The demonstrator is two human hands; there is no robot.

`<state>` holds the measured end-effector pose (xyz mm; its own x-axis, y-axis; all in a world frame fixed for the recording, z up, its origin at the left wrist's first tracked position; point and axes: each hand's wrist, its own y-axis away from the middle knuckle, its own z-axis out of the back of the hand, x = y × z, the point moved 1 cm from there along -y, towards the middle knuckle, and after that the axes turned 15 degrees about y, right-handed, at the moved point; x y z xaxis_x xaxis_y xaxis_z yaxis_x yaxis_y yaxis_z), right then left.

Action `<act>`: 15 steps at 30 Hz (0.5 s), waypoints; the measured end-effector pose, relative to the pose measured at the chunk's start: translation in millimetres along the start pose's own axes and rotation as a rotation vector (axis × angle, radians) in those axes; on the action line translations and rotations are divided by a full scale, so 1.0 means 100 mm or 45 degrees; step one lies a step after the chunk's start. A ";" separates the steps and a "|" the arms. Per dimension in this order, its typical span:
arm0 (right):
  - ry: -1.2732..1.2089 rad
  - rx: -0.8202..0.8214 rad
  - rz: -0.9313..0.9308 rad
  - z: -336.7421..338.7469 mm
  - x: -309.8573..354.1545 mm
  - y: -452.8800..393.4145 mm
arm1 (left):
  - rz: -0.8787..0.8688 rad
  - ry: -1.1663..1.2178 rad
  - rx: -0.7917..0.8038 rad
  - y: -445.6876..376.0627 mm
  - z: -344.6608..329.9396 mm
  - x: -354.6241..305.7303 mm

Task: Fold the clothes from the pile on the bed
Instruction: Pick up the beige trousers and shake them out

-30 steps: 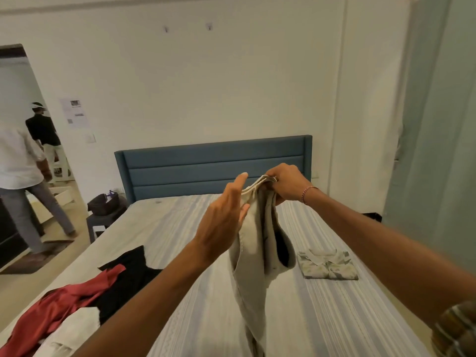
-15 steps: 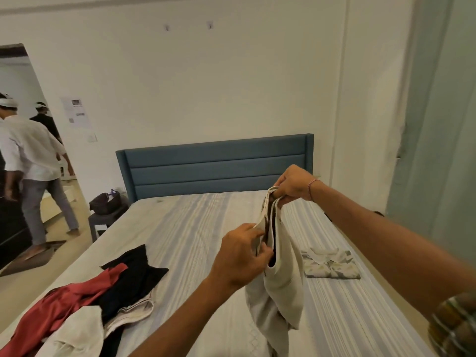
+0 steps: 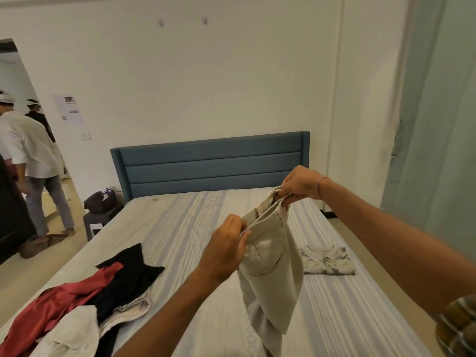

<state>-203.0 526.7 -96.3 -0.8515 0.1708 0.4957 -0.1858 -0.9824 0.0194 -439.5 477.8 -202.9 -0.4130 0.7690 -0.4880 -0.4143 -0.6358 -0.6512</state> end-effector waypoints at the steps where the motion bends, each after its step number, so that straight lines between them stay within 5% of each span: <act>1: -0.060 0.016 0.016 0.02 -0.02 0.02 | 0.013 0.032 0.049 -0.04 0.06 0.01; 11: -0.415 0.186 0.195 0.08 -0.17 0.14 | 0.005 -0.127 -0.021 -0.38 0.37 0.11; 15: -0.285 0.255 0.518 0.07 -0.21 0.29 | -0.091 -0.155 -0.087 -0.41 0.46 0.20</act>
<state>-186.9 494.0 -100.5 -0.7054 -0.2279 0.6712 0.2556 -0.9650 -0.0590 -467.5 515.9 -159.2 -0.4816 0.7958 -0.3672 -0.3921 -0.5704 -0.7218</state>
